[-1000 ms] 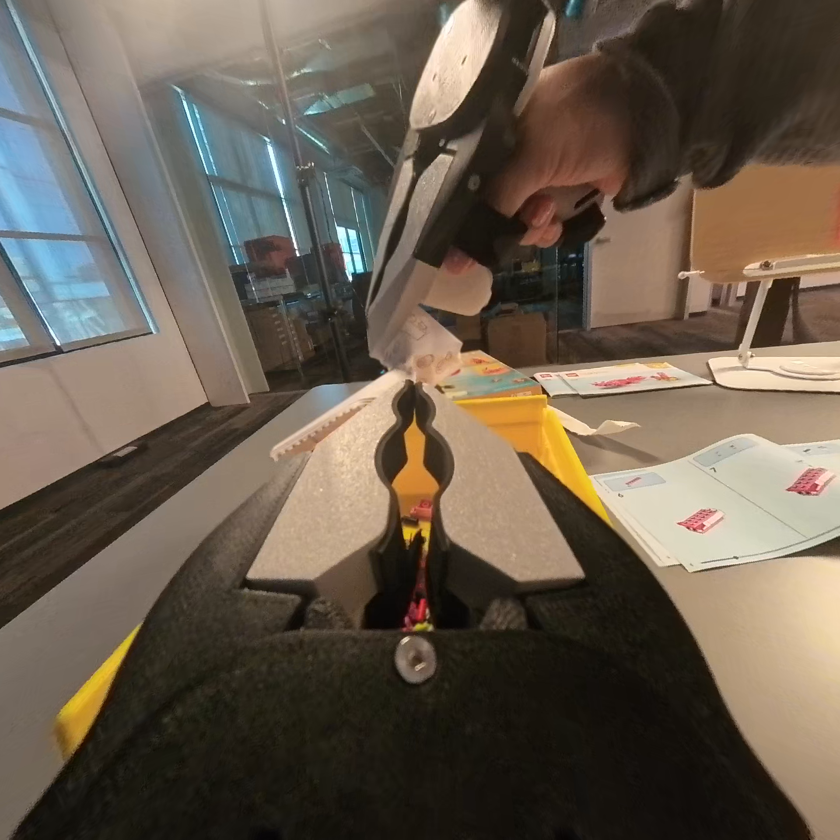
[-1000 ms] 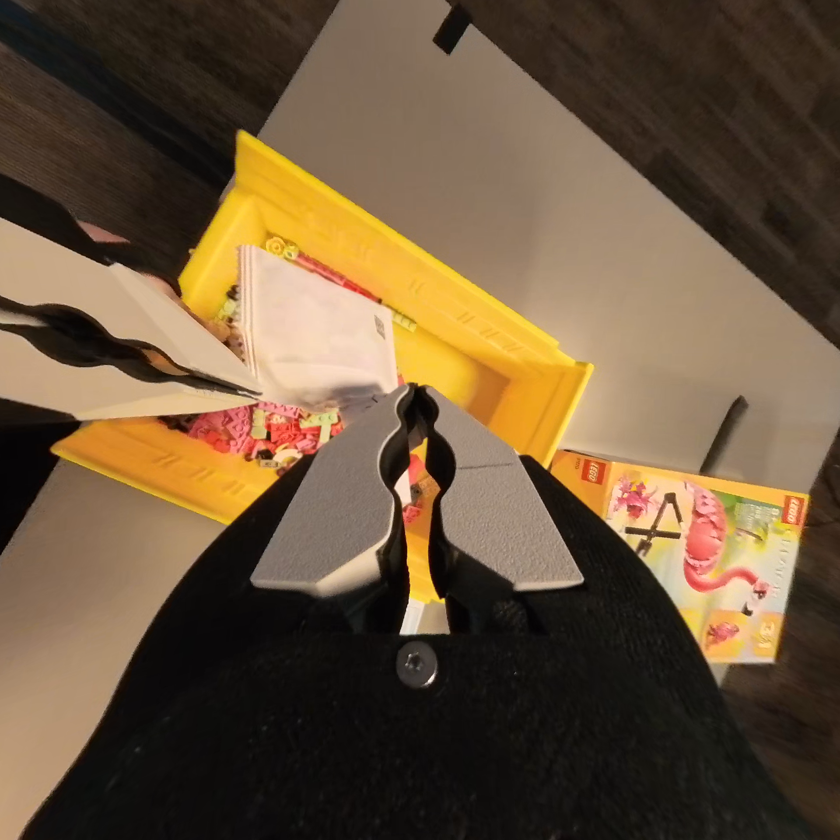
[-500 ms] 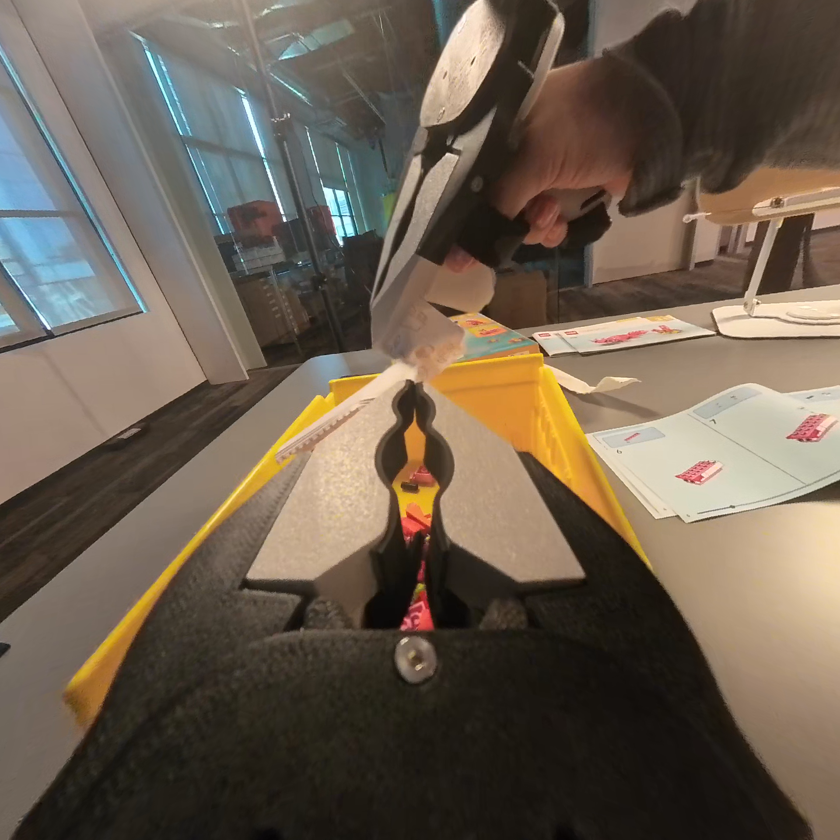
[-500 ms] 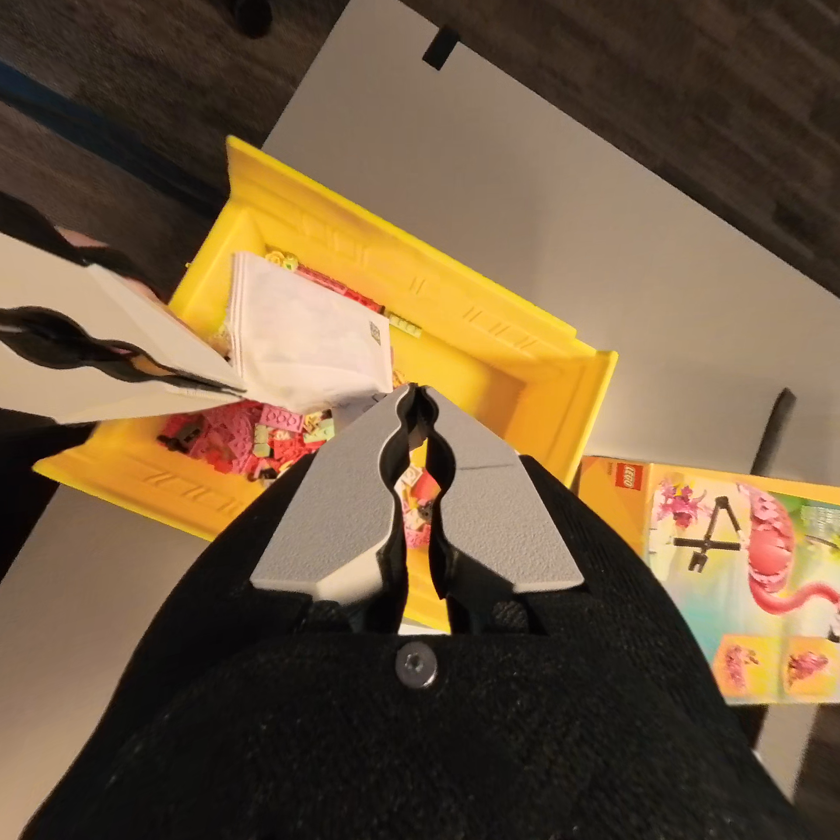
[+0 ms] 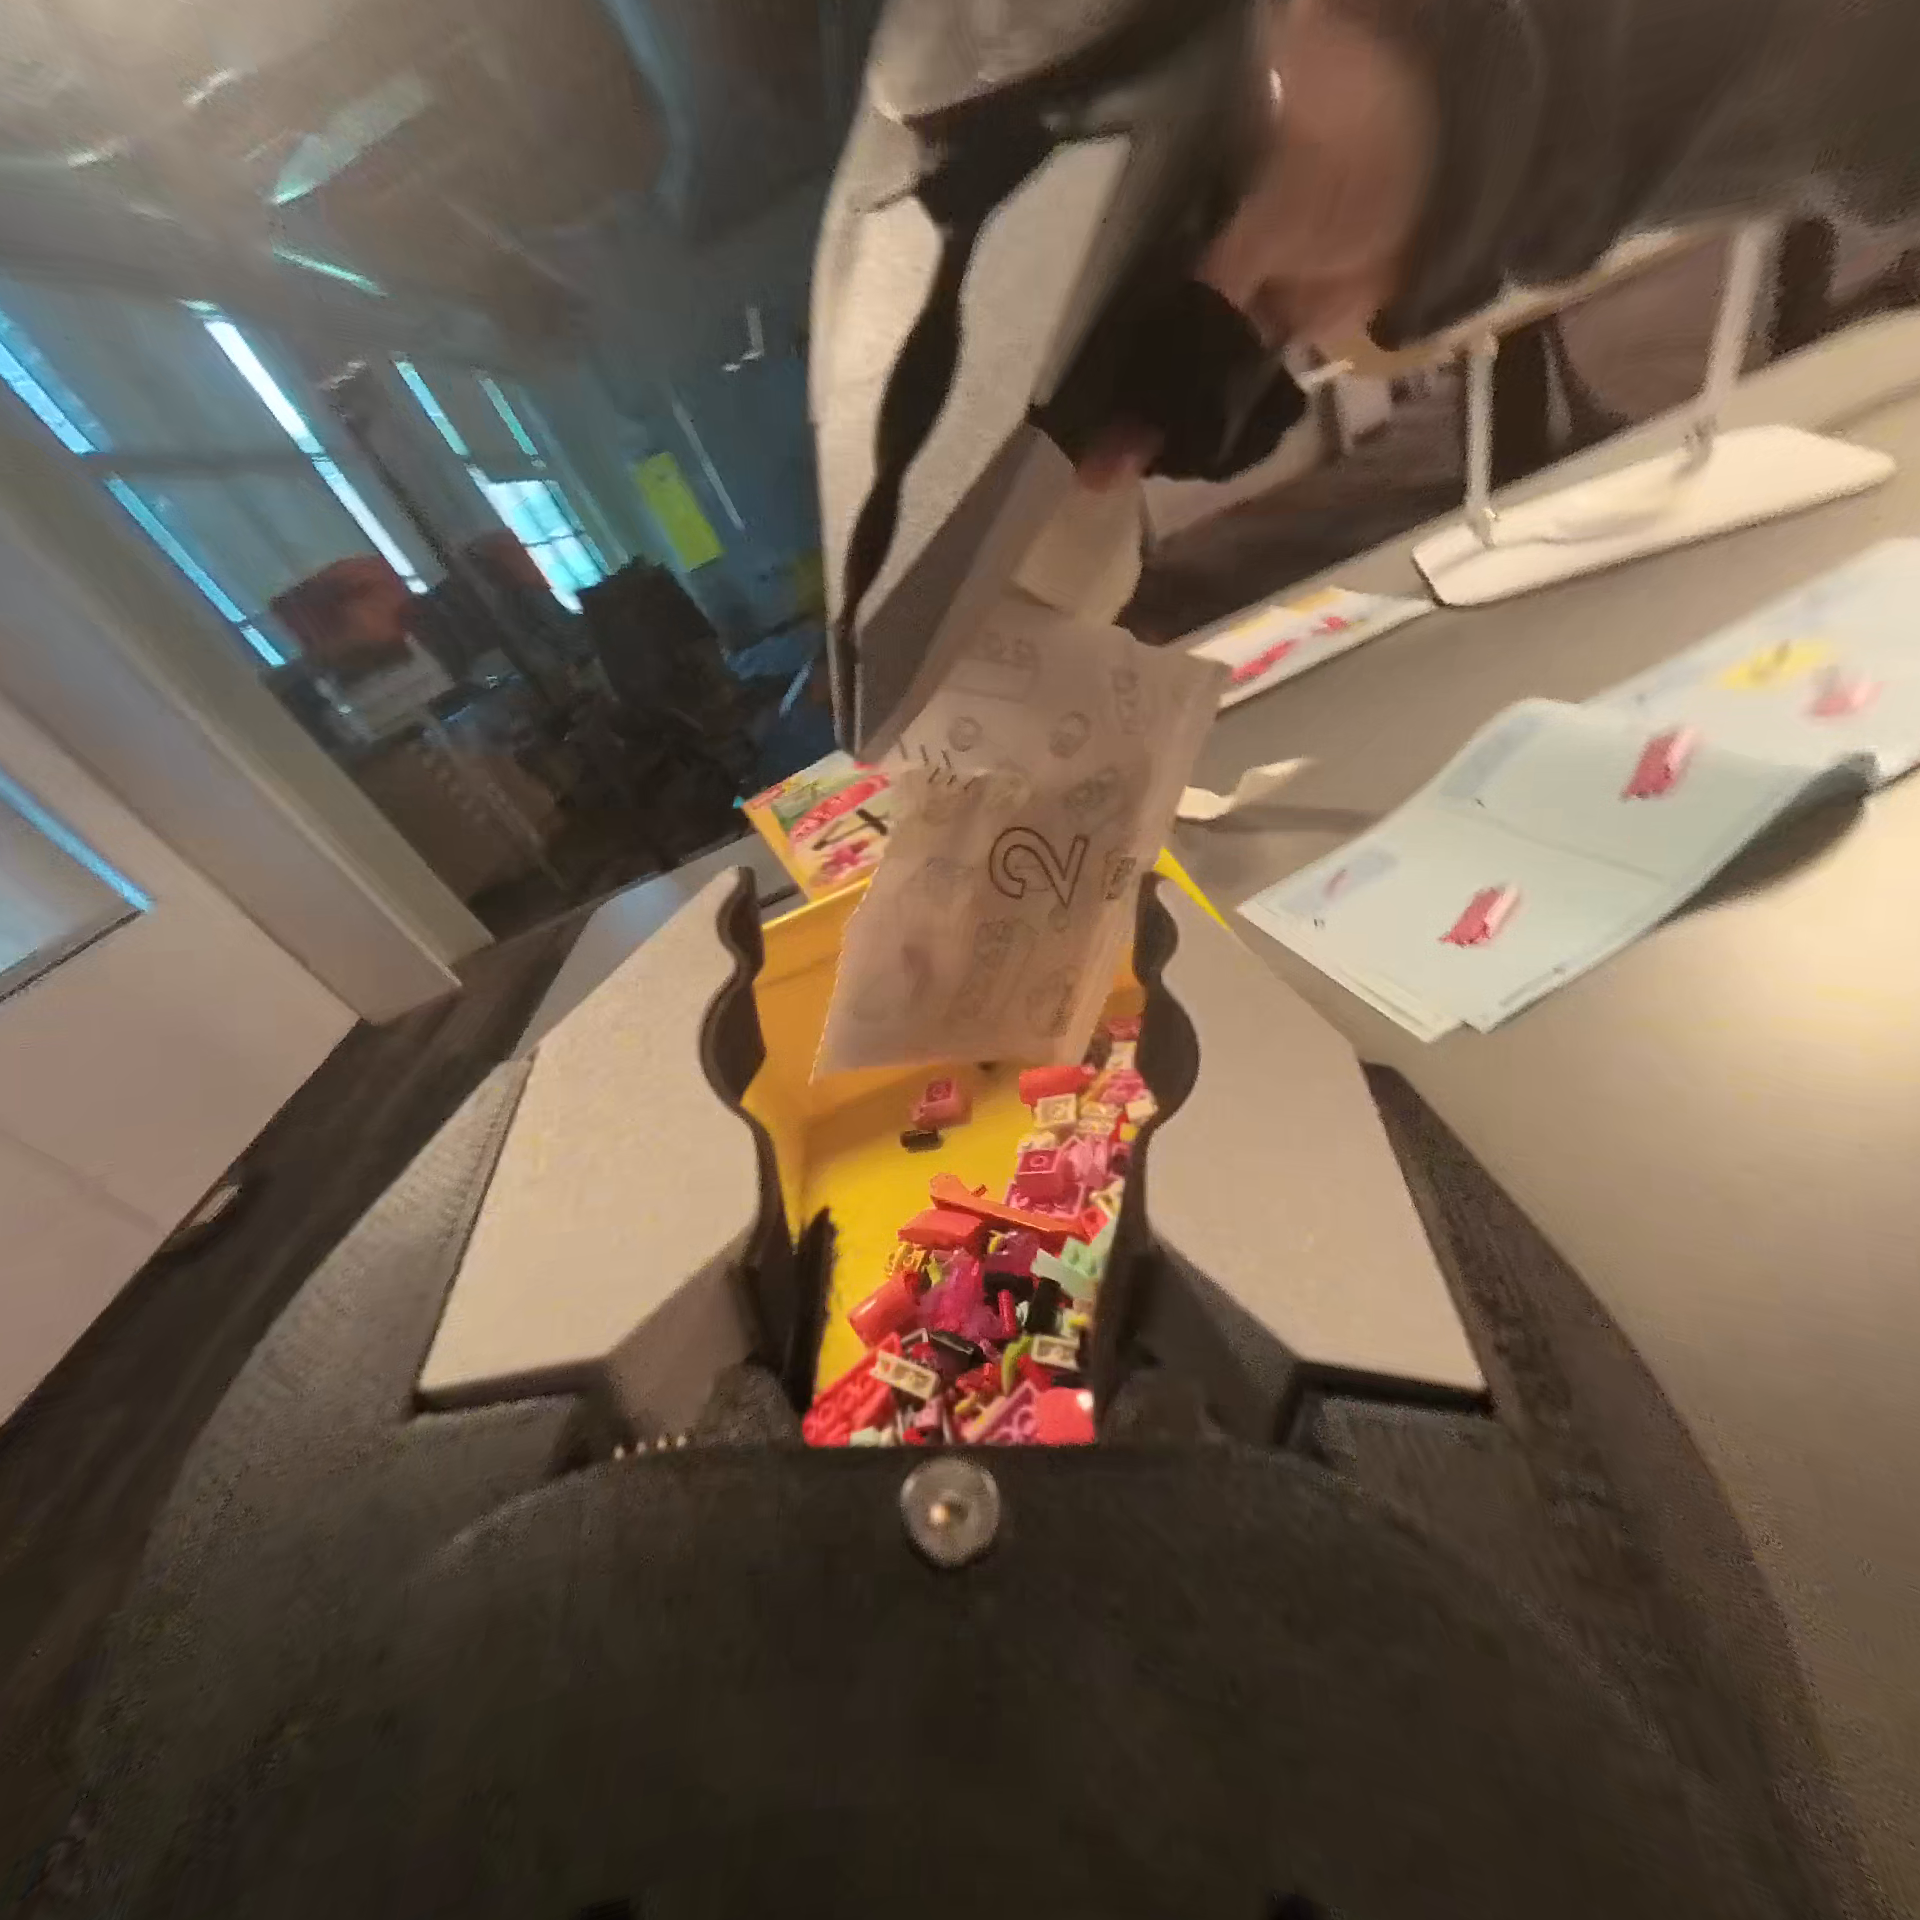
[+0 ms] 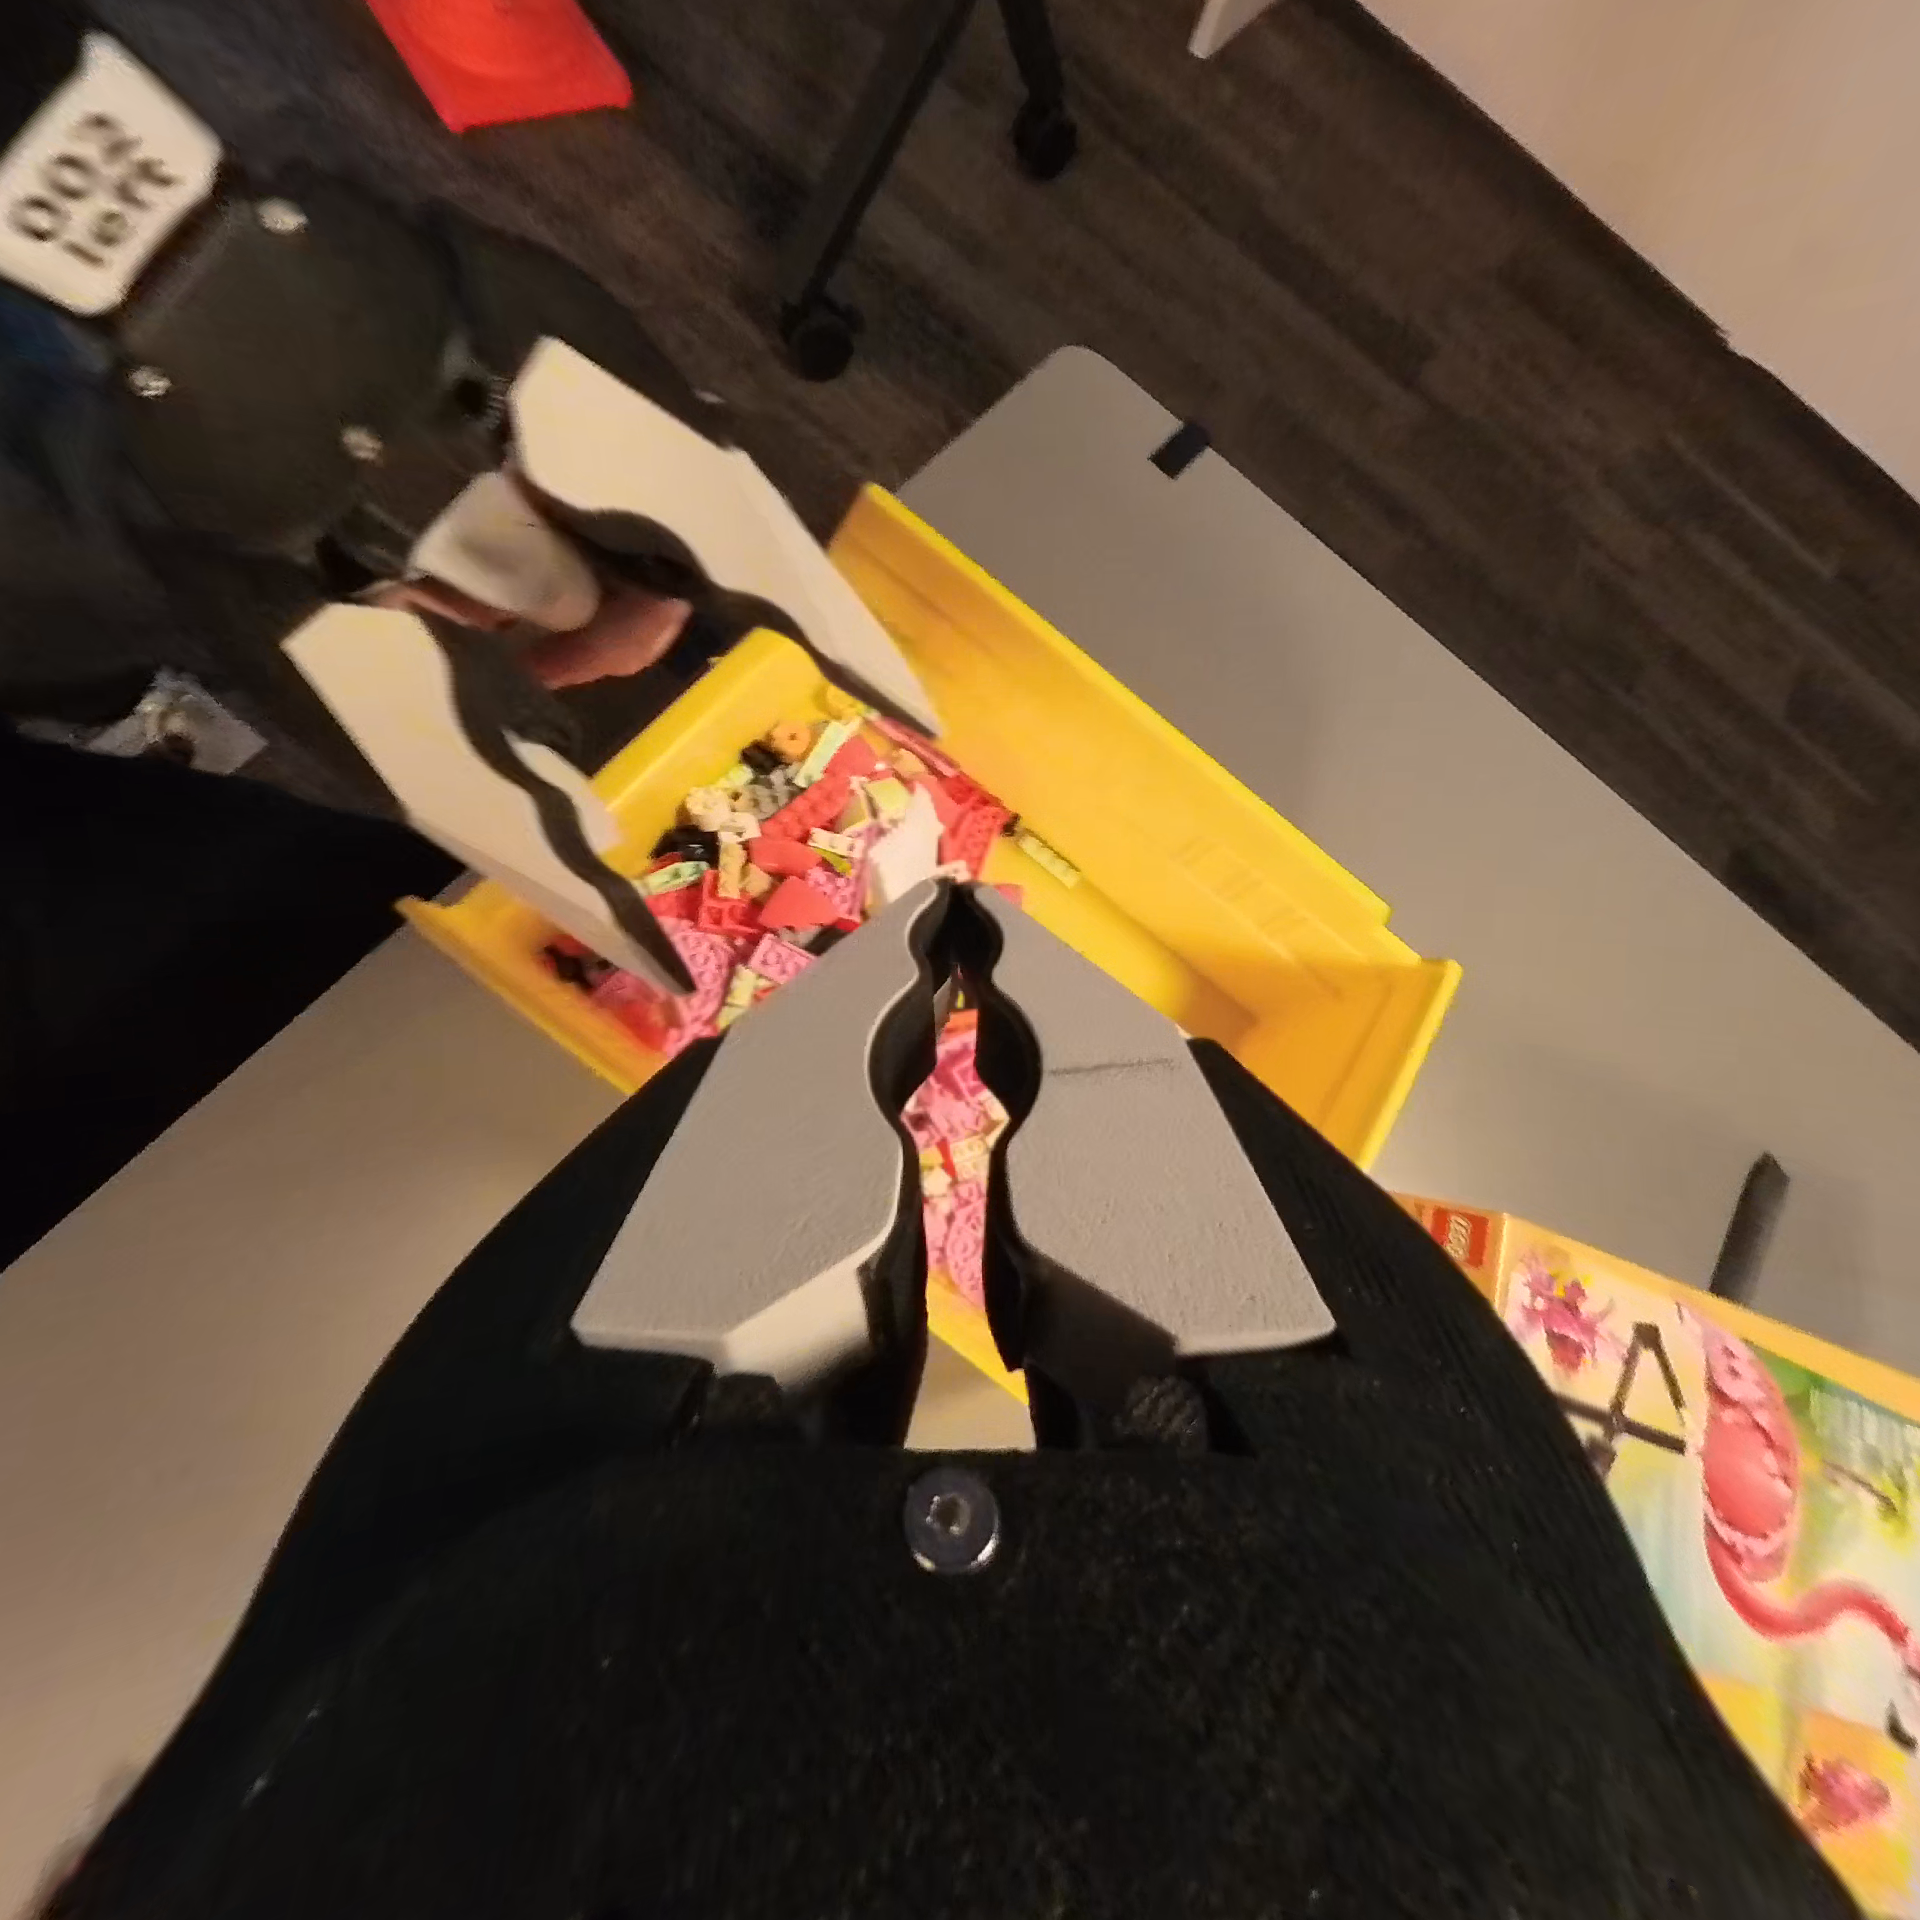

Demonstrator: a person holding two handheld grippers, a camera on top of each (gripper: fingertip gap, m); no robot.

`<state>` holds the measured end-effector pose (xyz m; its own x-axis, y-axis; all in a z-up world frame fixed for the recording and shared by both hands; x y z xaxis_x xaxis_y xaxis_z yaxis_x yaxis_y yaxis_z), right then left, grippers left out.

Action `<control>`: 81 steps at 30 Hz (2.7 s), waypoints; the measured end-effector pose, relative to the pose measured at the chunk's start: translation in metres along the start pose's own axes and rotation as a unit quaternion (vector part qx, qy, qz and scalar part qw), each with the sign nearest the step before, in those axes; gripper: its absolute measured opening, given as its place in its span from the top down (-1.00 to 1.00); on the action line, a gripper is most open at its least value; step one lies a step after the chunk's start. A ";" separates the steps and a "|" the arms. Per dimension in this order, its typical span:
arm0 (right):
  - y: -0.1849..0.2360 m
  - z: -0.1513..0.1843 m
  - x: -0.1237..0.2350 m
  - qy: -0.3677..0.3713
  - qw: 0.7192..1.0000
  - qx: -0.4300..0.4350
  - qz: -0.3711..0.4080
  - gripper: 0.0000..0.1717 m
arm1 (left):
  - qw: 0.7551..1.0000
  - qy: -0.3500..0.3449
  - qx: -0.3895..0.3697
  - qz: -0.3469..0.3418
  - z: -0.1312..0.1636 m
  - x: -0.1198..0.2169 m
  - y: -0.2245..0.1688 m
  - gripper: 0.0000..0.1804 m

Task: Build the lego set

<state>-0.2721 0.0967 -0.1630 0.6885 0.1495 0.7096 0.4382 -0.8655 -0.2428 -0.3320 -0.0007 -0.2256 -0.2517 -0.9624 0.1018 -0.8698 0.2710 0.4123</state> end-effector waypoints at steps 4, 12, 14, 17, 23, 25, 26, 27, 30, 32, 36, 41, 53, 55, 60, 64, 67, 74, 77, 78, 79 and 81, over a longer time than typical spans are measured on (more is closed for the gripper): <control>0.015 -0.009 0.005 -0.021 0.998 0.031 -0.043 1.00 | 0.994 0.042 0.018 0.095 0.001 -0.009 0.000 0.43; 0.020 -0.022 0.019 -0.099 0.995 -0.018 -0.027 0.83 | 0.971 -0.013 0.150 0.184 -0.003 -0.009 0.005 0.90; 0.022 -0.020 0.024 -0.102 0.992 -0.054 -0.046 0.44 | 0.967 -0.031 0.179 0.181 -0.002 -0.006 0.010 0.91; 0.025 -0.009 0.020 -0.069 0.992 -0.077 -0.078 0.41 | 0.961 -0.040 0.196 0.189 -0.001 -0.003 0.012 0.91; 0.024 -0.009 0.014 -0.095 0.993 -0.052 -0.047 1.00 | 0.968 -0.062 0.182 0.162 -0.007 -0.002 0.013 0.92; 0.020 -0.009 0.012 -0.135 0.988 -0.073 -0.011 1.00 | 0.975 -0.076 0.175 0.114 -0.008 0.000 0.017 0.93; 0.018 -0.009 0.009 -0.160 0.983 -0.094 0.001 1.00 | 0.980 -0.080 0.164 0.083 -0.008 0.000 0.018 0.93; 0.017 -0.008 0.007 -0.186 0.975 -0.118 0.012 1.00 | 0.984 -0.083 0.149 0.052 -0.008 0.001 0.018 0.93; 0.013 -0.002 -0.001 -0.244 0.951 -0.187 0.040 1.00 | 0.991 -0.072 0.110 -0.017 -0.007 -0.002 0.016 0.92; 0.013 0.003 -0.007 -0.261 0.939 -0.218 0.058 1.00 | 0.993 -0.060 0.096 -0.045 -0.003 -0.004 0.014 0.94; 0.013 0.011 -0.017 -0.274 0.920 -0.267 0.084 1.00 | 0.994 -0.028 0.062 -0.081 0.003 -0.008 0.010 0.94; -0.004 0.029 -0.012 -0.280 0.895 -0.325 0.117 1.00 | 0.997 -0.025 0.002 -0.075 0.003 -0.007 0.001 0.92; -0.011 0.035 -0.026 -0.256 0.911 -0.291 0.137 1.00 | 0.996 -0.014 -0.063 -0.060 0.020 -0.007 0.008 0.91; -0.011 0.030 -0.026 -0.258 0.917 -0.275 0.130 1.00 | 0.996 -0.020 -0.069 -0.059 0.021 -0.006 0.012 0.90; -0.018 0.027 -0.019 -0.238 0.927 -0.253 0.139 1.00 | 0.998 0.005 -0.054 -0.037 0.030 -0.006 0.018 0.64; -0.017 0.022 -0.016 -0.229 0.938 -0.221 0.140 1.00 | 1.000 0.029 -0.009 -0.006 0.037 -0.005 0.015 0.49; -0.017 0.017 -0.011 -0.240 0.939 -0.199 0.141 1.00 | 0.996 0.024 0.073 0.042 0.035 -0.004 0.011 0.38; -0.016 -0.005 0.021 -0.340 0.921 -0.129 0.138 1.00 | 0.905 -0.123 0.382 0.144 0.025 0.011 0.035 0.00; -0.015 -0.017 0.030 -0.374 0.913 -0.106 0.126 1.00 | 0.858 -0.136 0.453 0.202 0.021 0.009 0.035 -0.10; -0.015 -0.021 0.031 -0.384 0.910 -0.099 0.122 1.00 | 0.836 -0.144 0.480 0.223 0.019 0.009 0.036 -0.08; -0.014 -0.024 0.031 -0.389 0.909 -0.091 0.118 1.00 | 0.808 -0.159 0.508 0.252 0.018 0.009 0.038 -0.03; -0.012 -0.029 0.030 -0.395 0.908 -0.074 0.116 1.00 | 0.741 -0.198 0.560 0.313 0.015 0.012 0.043 0.14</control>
<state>-0.2736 0.0981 -0.1202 0.9780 0.2001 -0.0592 0.1855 -0.9637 -0.1919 -0.3789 -0.0008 -0.2205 -0.6670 -0.6228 -0.4089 -0.2812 0.7186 -0.6360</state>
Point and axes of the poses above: each gripper's, where its closed fingertips meet, x back along the fingers, z out of its underside, y = z × x across the jaws, the point moved 7 cm from there along x, back along the fingers, and after that the axes turned 5 degrees about y, right-handed, at the moved point
